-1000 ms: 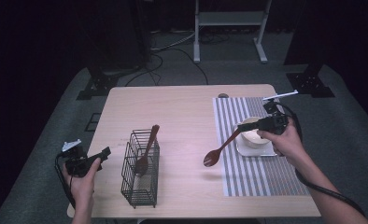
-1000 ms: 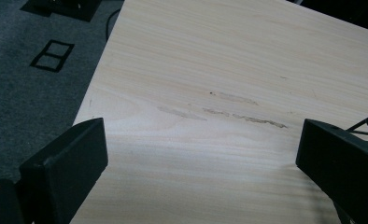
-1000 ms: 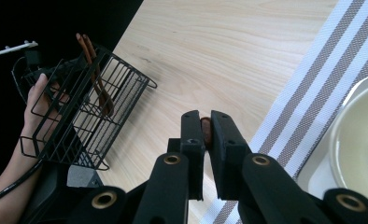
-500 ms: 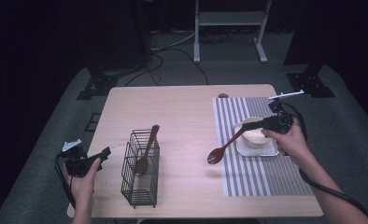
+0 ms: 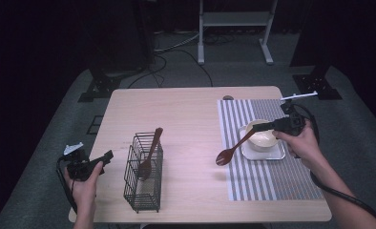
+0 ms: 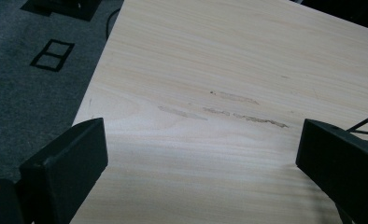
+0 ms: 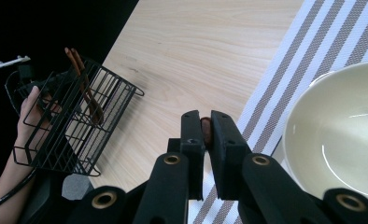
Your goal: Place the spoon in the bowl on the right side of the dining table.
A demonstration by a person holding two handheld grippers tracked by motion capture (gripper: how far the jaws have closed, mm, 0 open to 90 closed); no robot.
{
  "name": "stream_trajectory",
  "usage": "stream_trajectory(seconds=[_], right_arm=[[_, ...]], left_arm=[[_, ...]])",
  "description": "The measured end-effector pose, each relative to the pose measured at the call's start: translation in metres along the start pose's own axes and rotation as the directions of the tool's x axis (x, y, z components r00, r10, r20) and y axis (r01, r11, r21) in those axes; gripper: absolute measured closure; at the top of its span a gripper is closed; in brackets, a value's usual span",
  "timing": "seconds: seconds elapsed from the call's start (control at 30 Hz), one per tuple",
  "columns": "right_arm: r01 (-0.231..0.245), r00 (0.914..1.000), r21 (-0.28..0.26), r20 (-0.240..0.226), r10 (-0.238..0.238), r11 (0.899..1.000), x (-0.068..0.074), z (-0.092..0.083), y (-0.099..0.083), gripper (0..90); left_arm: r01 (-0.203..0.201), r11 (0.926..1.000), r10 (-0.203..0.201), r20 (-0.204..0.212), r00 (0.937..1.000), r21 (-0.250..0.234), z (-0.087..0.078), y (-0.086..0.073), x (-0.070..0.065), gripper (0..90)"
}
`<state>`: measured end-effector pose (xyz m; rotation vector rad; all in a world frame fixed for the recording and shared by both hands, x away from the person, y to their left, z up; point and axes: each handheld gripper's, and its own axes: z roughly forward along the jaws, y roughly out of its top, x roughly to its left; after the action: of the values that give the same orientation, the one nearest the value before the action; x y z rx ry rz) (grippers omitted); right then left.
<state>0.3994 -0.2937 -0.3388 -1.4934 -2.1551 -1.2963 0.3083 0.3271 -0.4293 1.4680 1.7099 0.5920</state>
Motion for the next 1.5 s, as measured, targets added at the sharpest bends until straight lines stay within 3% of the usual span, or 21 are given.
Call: stream_trajectory(seconds=[1.5], right_arm=[[-0.068,0.9957,-0.089,0.057,0.074,0.994,-0.032,-0.039,-0.004,83.7]], left_arm=[[-0.002,1.0,0.002,-0.001,1.0,0.0,0.001,0.0,-0.001,1.2]])
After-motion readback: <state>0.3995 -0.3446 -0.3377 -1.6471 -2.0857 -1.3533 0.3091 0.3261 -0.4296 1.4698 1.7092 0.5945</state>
